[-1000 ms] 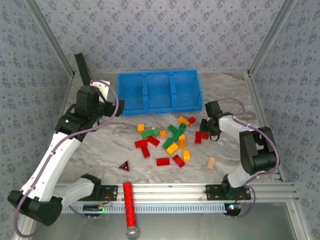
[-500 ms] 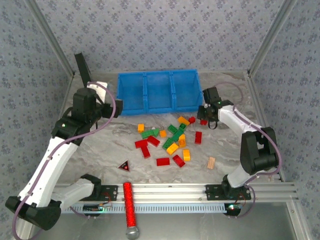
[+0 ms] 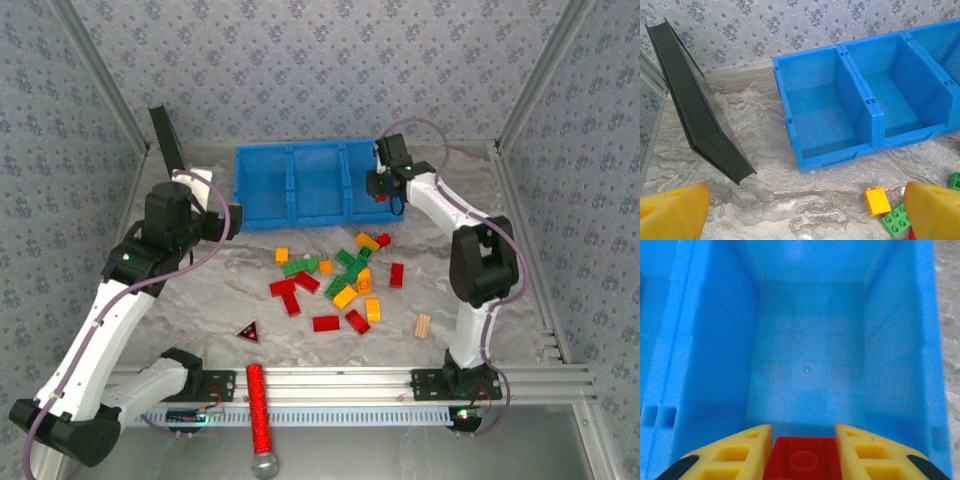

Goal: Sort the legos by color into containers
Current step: Place the lego in the container, then pick up the lego from the center of the table.

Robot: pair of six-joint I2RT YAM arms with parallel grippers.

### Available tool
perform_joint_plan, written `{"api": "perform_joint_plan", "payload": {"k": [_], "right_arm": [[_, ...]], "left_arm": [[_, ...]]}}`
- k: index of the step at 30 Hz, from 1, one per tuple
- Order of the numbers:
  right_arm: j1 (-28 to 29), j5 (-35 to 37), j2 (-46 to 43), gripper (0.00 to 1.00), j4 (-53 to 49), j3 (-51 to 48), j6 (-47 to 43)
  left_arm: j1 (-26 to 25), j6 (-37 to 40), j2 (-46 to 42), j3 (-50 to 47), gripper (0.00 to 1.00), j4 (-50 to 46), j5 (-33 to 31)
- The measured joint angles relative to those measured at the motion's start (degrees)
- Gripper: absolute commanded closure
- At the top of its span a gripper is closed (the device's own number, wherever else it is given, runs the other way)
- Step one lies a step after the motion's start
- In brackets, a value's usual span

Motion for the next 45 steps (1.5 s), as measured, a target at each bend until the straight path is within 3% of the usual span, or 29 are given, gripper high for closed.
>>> {"api": "perform_joint_plan", "payload": {"k": [5, 16, 20, 25, 28, 37, 45], "right_arm": [[0.63, 2.05, 6.23, 0.73, -0.57, 4.81, -0.57], [0.57, 2.56, 12.81, 0.69, -2.45, 5.57, -0.09], [0.57, 2.4, 13.11, 0.63, -2.99, 5.57, 0.17], [0.57, 2.36, 12.87, 0.48, -3.34, 5.57, 0.9], [0.57, 1.97, 11.69, 0.42, -4.17, 5.57, 1.2], [0.79, -1.33, 5.22, 0.41, -5.55, 5.35, 2.97], [3.02, -4.33, -8.76, 0.38, -3.91, -7.89, 5.79]], "left_arm": [[0.0, 0.2, 0.0, -0.04, 0.01, 0.02, -0.79], [0.0, 0.39, -0.66, -3.13, 0.01, 1.4, -2.01], [0.0, 0.42, -0.68, -3.13, 0.01, 1.57, -2.36], [0.0, 0.37, -0.68, -3.13, 0.01, 1.77, -3.19], [0.0, 0.37, -0.7, -3.13, 0.01, 1.79, -4.15], [0.0, 0.13, -0.61, -3.13, 0.01, 1.99, -6.91], [0.0, -1.2, -0.61, -3.3, 0.01, 3.37, -6.97]]}}
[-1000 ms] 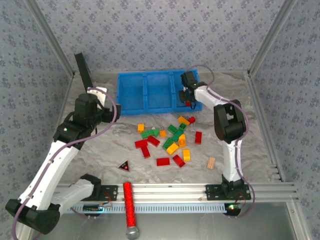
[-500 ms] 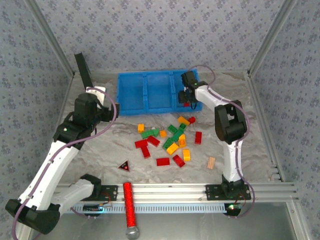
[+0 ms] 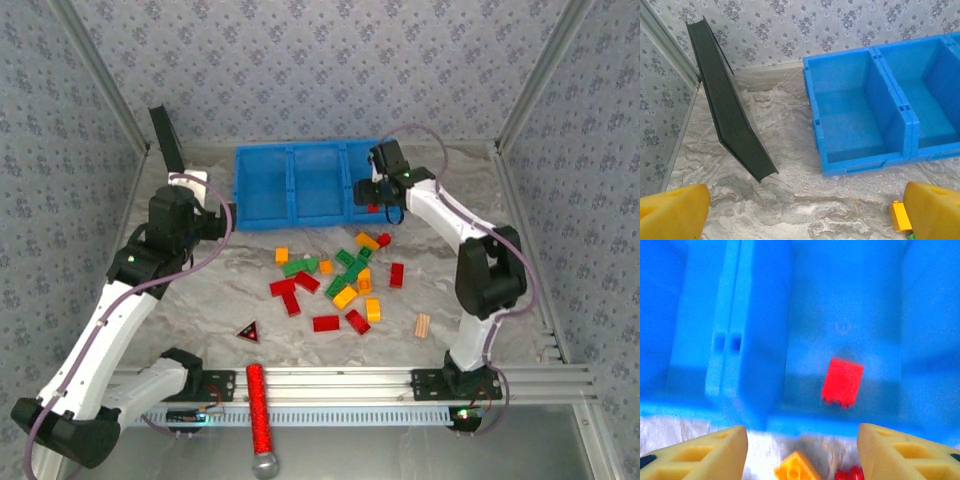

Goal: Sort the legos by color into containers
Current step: Pick up the lego from the center of the table.

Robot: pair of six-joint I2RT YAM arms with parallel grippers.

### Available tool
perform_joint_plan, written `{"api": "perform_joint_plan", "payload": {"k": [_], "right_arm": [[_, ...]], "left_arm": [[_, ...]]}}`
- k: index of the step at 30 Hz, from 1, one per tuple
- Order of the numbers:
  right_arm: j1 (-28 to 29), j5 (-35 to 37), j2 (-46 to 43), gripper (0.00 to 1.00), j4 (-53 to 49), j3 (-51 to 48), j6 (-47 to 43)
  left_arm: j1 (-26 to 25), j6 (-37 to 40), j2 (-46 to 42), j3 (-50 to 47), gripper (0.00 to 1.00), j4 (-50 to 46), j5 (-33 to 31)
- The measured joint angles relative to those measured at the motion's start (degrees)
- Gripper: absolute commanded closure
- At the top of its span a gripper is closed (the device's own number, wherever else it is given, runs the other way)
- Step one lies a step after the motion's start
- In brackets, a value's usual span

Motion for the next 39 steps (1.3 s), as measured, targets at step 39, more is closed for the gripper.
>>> {"api": "perform_joint_plan", "payload": {"k": [39], "right_arm": [[8.09, -1.25, -1.46, 0.66, 2.86, -19.52, 18.25]], "left_arm": [[0.0, -1.2, 2.49, -0.22, 0.01, 0.09, 3.19]]}}
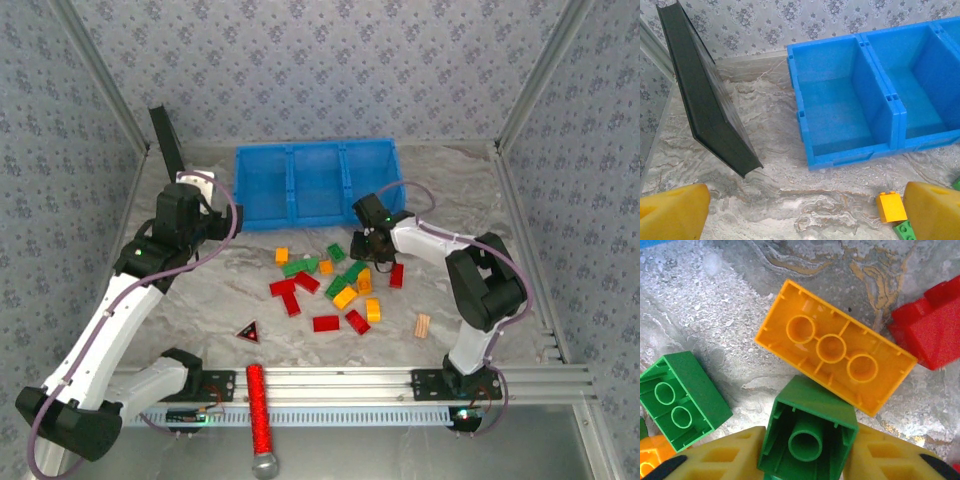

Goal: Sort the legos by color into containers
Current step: Pick up the lego from the center of the table, then place the lego in the container.

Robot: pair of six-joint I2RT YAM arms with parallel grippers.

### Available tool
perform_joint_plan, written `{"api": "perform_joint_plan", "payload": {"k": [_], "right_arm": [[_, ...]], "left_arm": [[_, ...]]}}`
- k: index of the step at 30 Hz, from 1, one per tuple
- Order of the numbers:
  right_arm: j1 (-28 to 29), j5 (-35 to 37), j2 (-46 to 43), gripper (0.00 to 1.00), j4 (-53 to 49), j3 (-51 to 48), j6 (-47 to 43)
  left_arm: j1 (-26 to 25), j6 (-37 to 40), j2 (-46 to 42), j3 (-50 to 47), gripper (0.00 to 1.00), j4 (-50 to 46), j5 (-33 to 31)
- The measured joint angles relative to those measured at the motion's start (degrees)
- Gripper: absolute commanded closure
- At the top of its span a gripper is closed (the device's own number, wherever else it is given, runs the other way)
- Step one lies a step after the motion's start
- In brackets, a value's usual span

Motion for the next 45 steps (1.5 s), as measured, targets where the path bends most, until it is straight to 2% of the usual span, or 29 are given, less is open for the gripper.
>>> {"api": "perform_joint_plan", "payload": {"k": [4, 7, 14, 21, 26, 32, 38, 45], "right_arm": [[-0.35, 0.02, 1.09, 0.76, -0.2, 1.44, -0.52], [-0.37, 0.17, 1.42, 0.78, -1.11, 2.29, -1.05], [1.29, 2.14, 0.09, 0.79, -8.79, 10.27, -6.08], [3.89, 4.04, -0.07, 0.78, -9.42, 23.87, -14.78], [4.35, 5.55, 8.48, 0.78, -8.41, 36.57, -21.33], [5.79, 6.69, 20.22, 0.78, -8.44, 45.42, -26.05], [6.45, 6.62, 27.82, 0.78, -9.16, 50.31, -27.8], [6.27, 6.62, 31.85, 0.77, -9.27, 52.37, -27.74]], "left_arm": [[0.0, 0.02, -0.04, 0.0, 0.01, 0.0, 0.02], [0.0, 0.02, -0.04, 0.0, 0.01, -0.02, 0.02], [0.0, 0.02, -1.4, 0.0, 0.01, -0.04, 0.0], [0.0, 0.24, -1.55, 0.0, 0.01, -0.79, 0.04], [0.0, 0.0, -1.55, 0.11, 0.01, -2.73, 1.49], [0.0, -4.26, -1.53, -0.59, 0.02, -5.16, 5.11], [0.0, -10.67, -1.51, -6.05, 0.02, -5.01, 8.94], [0.0, -16.35, -0.17, -10.29, 0.02, -4.02, 11.85]]}}
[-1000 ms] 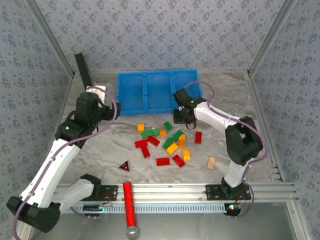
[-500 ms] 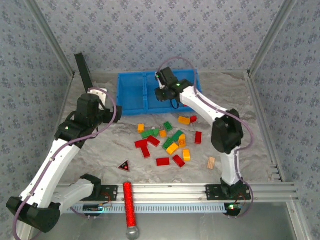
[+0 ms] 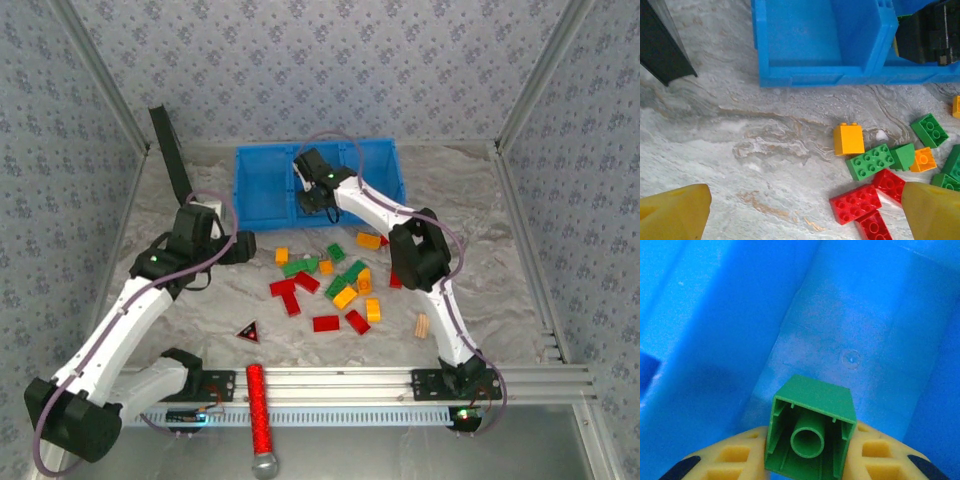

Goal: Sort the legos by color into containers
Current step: Place the lego in the container, then pick up the lego from the center of the table.

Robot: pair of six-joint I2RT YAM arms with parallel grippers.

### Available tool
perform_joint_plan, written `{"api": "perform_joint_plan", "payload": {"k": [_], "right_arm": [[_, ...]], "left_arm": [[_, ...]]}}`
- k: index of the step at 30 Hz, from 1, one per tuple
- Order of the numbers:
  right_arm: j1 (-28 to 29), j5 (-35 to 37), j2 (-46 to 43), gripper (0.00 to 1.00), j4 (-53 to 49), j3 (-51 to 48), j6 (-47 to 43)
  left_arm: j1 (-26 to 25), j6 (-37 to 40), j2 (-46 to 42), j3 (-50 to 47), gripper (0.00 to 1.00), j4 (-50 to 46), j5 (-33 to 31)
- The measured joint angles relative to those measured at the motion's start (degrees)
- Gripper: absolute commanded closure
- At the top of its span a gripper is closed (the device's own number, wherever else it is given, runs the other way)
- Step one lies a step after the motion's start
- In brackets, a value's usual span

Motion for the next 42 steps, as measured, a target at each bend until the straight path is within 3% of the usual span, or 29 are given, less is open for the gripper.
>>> {"api": "perform_joint_plan", "payload": {"k": [10, 23, 34, 42], "right_arm": [[-0.37, -0.44, 1.9, 0.68, 0.02, -0.46, 1.73], [-0.63, -1.84, 1.16, 0.53, 3.45, -4.98, 5.46], [-0.2, -3.02, -0.5, 0.49, 2.03, -6.56, 7.28], [-0.09, -3.21, -1.07, 0.5, -1.68, -2.29, 7.34]], "left_arm": [[-1.86, -4.0, 4.57, -1.4, 0.03, 3.85, 1.2], [-7.13, -4.24, 19.1, -1.16, 0.04, 8.48, -2.23], [-9.18, -6.14, 29.64, 0.37, 0.08, 13.33, -5.16], [-10.71, -7.02, 36.92, 3.37, 0.12, 16.46, -5.88]]}}
